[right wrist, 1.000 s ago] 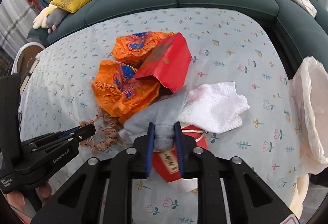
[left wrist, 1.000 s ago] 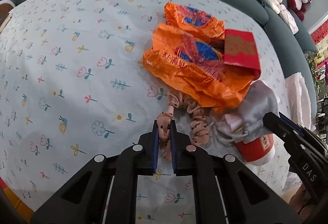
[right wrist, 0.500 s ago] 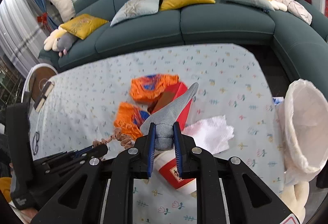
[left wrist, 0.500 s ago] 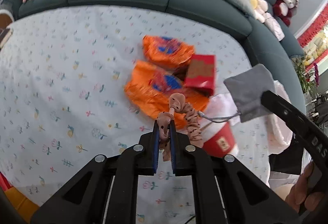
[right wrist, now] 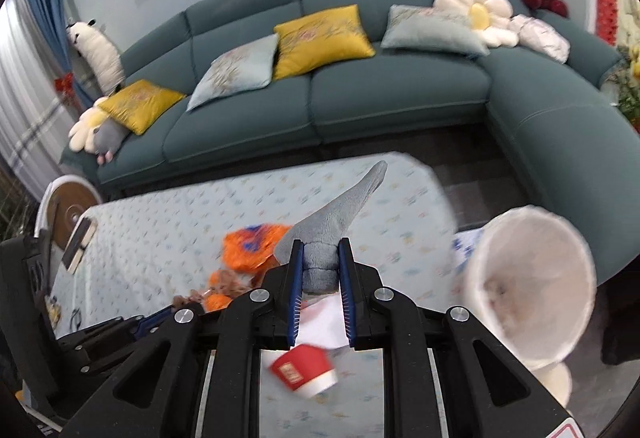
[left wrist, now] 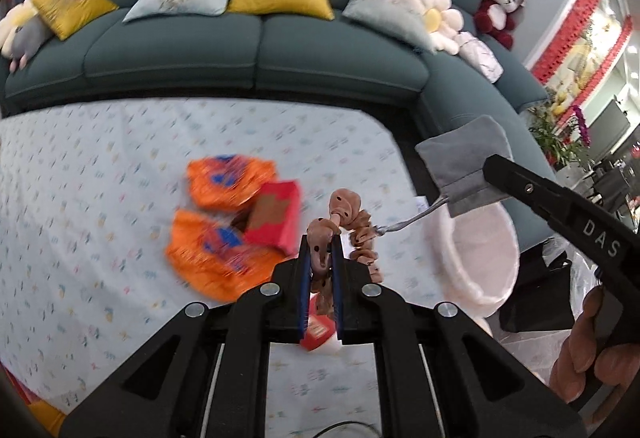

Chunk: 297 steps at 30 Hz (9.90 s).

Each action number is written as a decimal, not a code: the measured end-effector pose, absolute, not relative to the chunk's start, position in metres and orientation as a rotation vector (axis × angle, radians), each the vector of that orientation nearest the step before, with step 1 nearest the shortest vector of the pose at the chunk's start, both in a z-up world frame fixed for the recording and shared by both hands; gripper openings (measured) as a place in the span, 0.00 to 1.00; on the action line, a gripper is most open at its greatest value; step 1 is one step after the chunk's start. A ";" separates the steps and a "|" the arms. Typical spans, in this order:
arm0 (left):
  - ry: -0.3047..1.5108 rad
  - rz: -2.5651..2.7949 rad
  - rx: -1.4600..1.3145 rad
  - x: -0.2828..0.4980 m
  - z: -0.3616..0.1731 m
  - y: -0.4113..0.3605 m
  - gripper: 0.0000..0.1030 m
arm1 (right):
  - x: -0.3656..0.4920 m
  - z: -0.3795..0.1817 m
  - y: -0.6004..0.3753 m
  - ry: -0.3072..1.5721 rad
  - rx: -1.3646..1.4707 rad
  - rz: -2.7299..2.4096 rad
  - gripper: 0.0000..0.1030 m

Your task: Collect trash

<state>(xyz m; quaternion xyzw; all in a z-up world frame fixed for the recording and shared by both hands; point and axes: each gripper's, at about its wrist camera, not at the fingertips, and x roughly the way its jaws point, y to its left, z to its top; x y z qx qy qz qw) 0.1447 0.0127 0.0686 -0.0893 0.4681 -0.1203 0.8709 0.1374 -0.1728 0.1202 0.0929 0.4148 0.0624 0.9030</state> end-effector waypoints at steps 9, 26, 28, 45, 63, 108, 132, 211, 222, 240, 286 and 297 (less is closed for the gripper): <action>0.958 -0.344 -0.156 0.158 0.091 -0.062 0.09 | 0.128 0.158 -0.258 0.819 0.124 -0.011 0.16; 0.954 -0.555 0.003 0.157 0.071 -0.209 0.09 | 0.097 0.098 -0.407 0.908 0.334 -0.256 0.16; 0.955 -0.565 0.012 0.158 0.068 -0.219 0.09 | 0.098 0.095 -0.409 0.915 0.352 -0.255 0.16; 1.011 -0.535 -0.011 0.170 0.047 -0.236 0.23 | 0.106 0.090 -0.401 0.907 0.297 -0.278 0.33; 1.045 -0.482 -0.060 0.166 0.028 -0.199 0.46 | 0.106 0.092 -0.398 0.915 0.285 -0.251 0.34; 1.063 -0.626 0.024 0.161 -0.015 -0.290 0.37 | 0.102 0.048 -0.426 0.965 0.334 -0.215 0.45; 1.088 -0.241 -0.087 0.142 0.018 -0.039 0.68 | 0.128 0.135 -0.232 0.946 0.149 0.067 0.54; 1.191 0.009 -0.249 0.120 -0.041 0.061 0.64 | 0.154 -0.015 -0.121 1.165 0.164 0.251 0.04; 1.070 -0.147 -0.207 0.130 0.037 0.006 0.64 | 0.154 0.093 -0.181 1.005 0.147 0.182 0.04; 1.037 -0.424 -0.038 0.154 0.068 -0.155 0.64 | 0.121 0.109 -0.367 0.948 0.244 -0.120 0.04; 1.058 -0.379 -0.012 0.166 0.038 -0.181 0.71 | 0.122 0.103 -0.373 0.927 0.261 -0.201 0.35; 1.038 -0.247 -0.094 0.166 0.046 -0.094 0.73 | 0.132 0.124 -0.307 0.931 0.131 -0.145 0.45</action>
